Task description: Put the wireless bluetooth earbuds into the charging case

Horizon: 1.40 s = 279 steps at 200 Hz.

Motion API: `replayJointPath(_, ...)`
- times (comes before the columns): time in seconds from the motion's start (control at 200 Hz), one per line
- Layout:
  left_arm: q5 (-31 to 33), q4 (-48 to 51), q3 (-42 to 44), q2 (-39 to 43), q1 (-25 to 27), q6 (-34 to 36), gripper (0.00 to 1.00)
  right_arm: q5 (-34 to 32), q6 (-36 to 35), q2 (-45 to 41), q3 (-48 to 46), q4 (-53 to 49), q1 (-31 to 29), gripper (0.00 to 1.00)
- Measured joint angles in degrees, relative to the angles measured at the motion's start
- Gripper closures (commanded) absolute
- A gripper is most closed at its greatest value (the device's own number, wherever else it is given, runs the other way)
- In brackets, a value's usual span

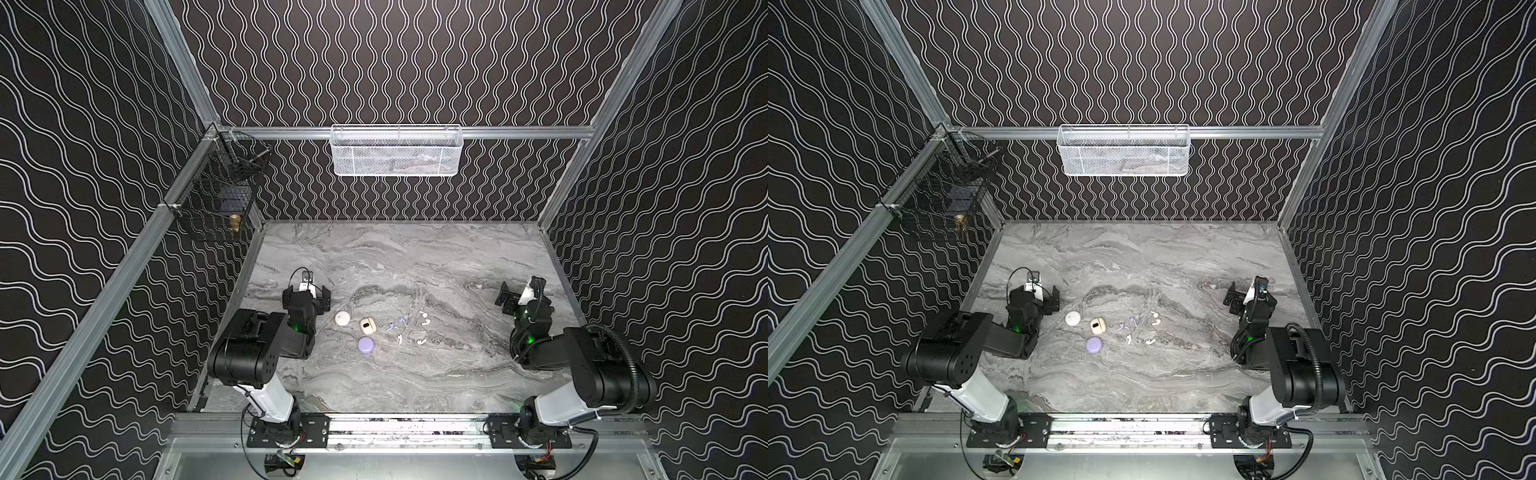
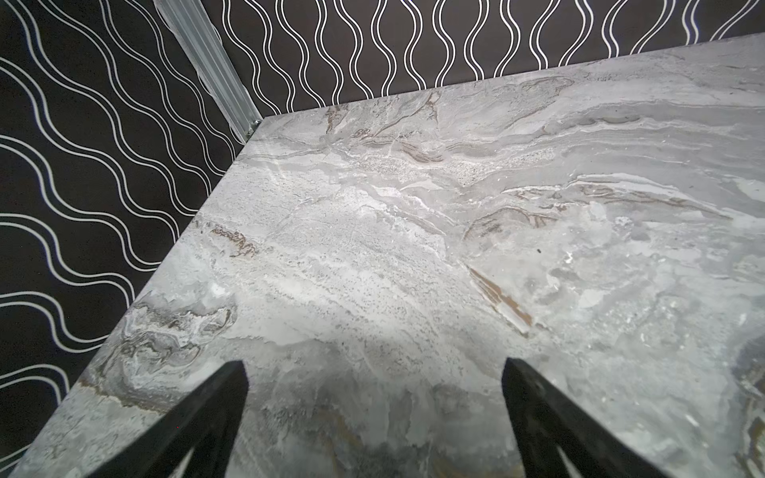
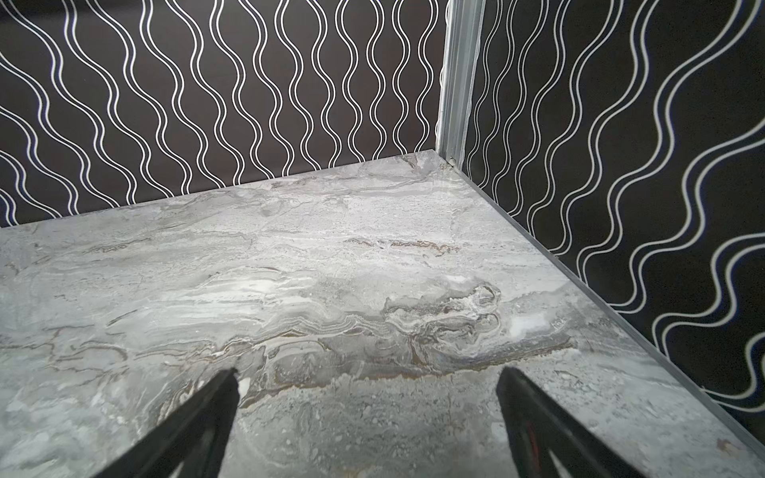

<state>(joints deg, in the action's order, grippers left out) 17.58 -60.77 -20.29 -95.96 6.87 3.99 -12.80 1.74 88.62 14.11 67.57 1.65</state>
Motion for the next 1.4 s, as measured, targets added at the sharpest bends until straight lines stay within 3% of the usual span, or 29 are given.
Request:
replayJointPath(1.031,0.4,-0.4,0.8,0.6,0.2,0.0,0.01,0.0,0.0,-0.4,-0.2,-0.1,0.0,0.00)
replayJointPath(1.111,1.3,-0.5,3.3,4.9,0.2,-0.7,0.01,-1.8,0.0,-4.8,-0.4,-2.7,-1.1,0.01)
replayJointPath(1.191,1.4,0.8,5.8,12.8,0.6,-0.7,0.01,-7.0,-0.9,-13.0,3.7,-11.2,-6.2,0.01)
replayJointPath(1.311,-0.1,14.4,4.4,33.1,0.9,-5.7,0.01,-10.8,3.0,-22.3,16.1,-27.2,-11.1,0.01)
replayJointPath(1.396,-4.4,26.4,-0.6,45.9,0.8,-11.7,0.01,-8.4,8.9,-24.3,24.9,-39.3,-11.5,0.01)
